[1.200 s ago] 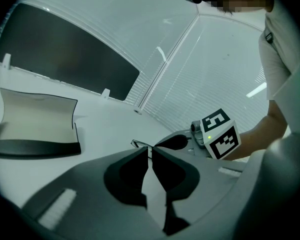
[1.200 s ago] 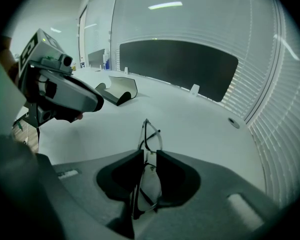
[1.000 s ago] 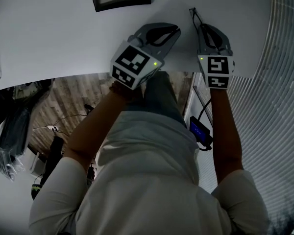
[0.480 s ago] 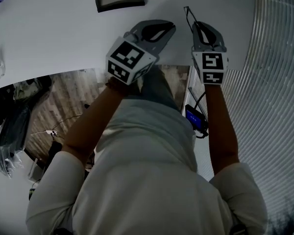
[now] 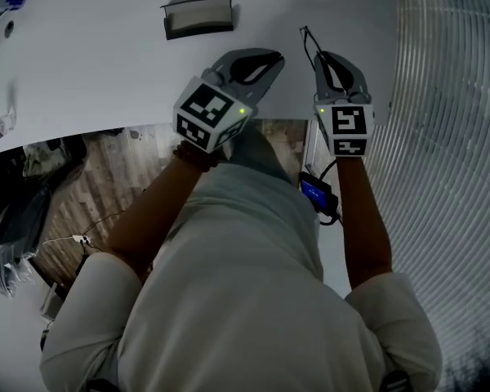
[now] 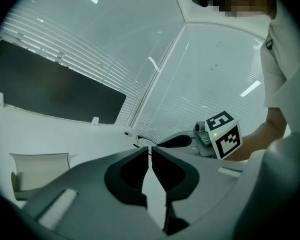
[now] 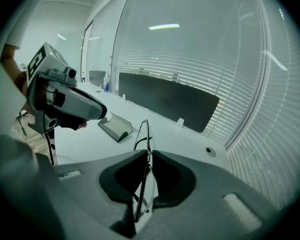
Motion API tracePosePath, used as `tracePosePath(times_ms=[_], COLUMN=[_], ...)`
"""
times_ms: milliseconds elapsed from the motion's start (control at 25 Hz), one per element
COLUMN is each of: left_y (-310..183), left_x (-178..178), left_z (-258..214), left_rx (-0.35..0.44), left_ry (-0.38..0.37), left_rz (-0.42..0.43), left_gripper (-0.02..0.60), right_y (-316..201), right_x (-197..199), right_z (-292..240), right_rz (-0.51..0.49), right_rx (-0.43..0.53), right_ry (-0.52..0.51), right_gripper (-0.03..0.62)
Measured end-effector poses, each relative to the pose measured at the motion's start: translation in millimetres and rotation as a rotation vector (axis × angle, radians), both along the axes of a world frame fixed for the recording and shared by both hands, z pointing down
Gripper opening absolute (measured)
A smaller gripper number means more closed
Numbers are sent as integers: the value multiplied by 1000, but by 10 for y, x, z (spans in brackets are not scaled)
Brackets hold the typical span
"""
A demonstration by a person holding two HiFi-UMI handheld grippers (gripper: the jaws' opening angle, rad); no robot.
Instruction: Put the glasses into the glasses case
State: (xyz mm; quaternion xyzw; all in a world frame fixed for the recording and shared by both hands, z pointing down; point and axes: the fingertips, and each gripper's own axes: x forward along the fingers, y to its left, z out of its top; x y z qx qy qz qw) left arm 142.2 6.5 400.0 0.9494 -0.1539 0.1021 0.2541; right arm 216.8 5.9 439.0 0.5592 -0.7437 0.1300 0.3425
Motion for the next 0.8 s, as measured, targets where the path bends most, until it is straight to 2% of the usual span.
tracePosePath(times_ms=[240, 480, 800], left_y=[-12, -81, -231], left_x=[-21, -211, -729], left_z=[11, -72, -185], left_rx=[1, 22, 33], left_ry=[-8, -27, -38], left_rz=[-14, -60, -182], left_gripper=[24, 24, 23], right_y=[-58, -142, -333], right_x=[-33, -258, -821], right_z=[-38, -117, -209], right_rz=[-21, -80, -221], right_rx=[10, 22, 23], right_ry=[-9, -28, -37], right_gripper=[33, 32, 32])
